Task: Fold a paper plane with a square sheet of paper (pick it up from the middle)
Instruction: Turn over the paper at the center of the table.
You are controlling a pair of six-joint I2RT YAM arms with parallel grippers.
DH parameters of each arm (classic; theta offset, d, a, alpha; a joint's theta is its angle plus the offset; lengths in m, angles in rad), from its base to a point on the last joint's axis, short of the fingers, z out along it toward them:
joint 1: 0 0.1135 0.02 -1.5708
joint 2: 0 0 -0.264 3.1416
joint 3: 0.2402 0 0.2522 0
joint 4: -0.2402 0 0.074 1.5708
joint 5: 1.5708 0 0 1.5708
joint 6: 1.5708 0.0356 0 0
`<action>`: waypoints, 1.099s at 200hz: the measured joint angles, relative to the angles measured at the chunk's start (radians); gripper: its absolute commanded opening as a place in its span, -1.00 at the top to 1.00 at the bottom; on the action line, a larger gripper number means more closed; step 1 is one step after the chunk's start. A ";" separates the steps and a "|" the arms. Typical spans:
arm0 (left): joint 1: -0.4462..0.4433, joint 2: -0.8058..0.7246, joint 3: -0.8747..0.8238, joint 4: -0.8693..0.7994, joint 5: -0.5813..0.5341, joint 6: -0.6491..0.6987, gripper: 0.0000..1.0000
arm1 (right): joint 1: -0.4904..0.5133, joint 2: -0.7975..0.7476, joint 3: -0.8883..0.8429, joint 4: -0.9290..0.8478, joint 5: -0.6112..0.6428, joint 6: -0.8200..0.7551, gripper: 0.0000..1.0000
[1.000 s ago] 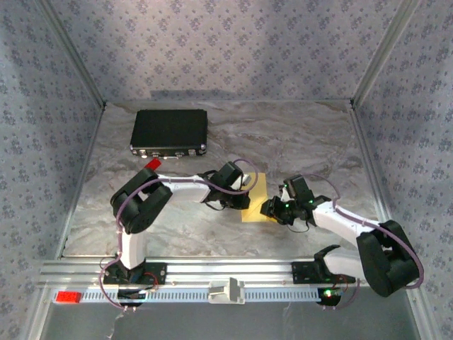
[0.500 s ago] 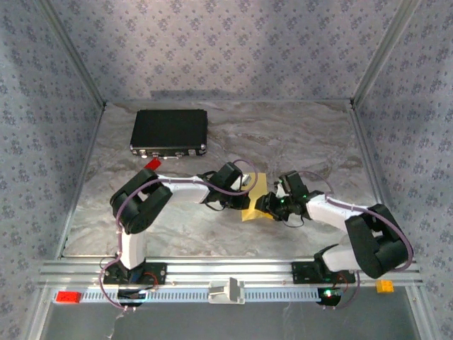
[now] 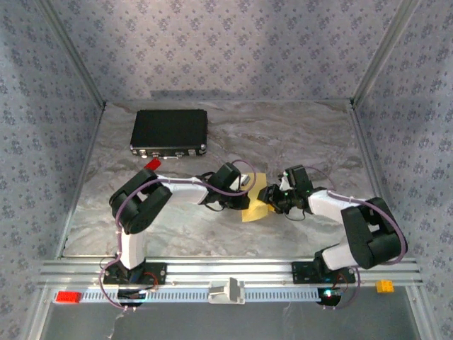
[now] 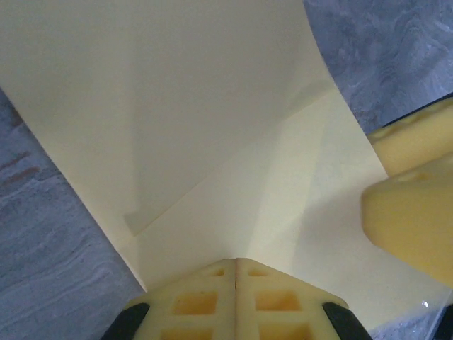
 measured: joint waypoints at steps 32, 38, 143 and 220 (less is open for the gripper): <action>0.005 -0.002 -0.008 0.013 0.004 -0.011 0.97 | -0.012 0.020 0.000 0.029 -0.021 0.003 0.19; 0.006 -0.002 -0.010 0.016 0.005 -0.011 0.97 | -0.014 0.021 0.000 0.034 -0.023 0.003 0.20; 0.012 -0.004 -0.023 0.035 0.021 -0.029 0.96 | -0.034 0.073 -0.010 0.112 -0.040 0.010 0.51; 0.019 -0.008 -0.038 0.058 0.031 -0.047 0.94 | -0.050 0.106 -0.017 0.167 -0.060 0.015 0.64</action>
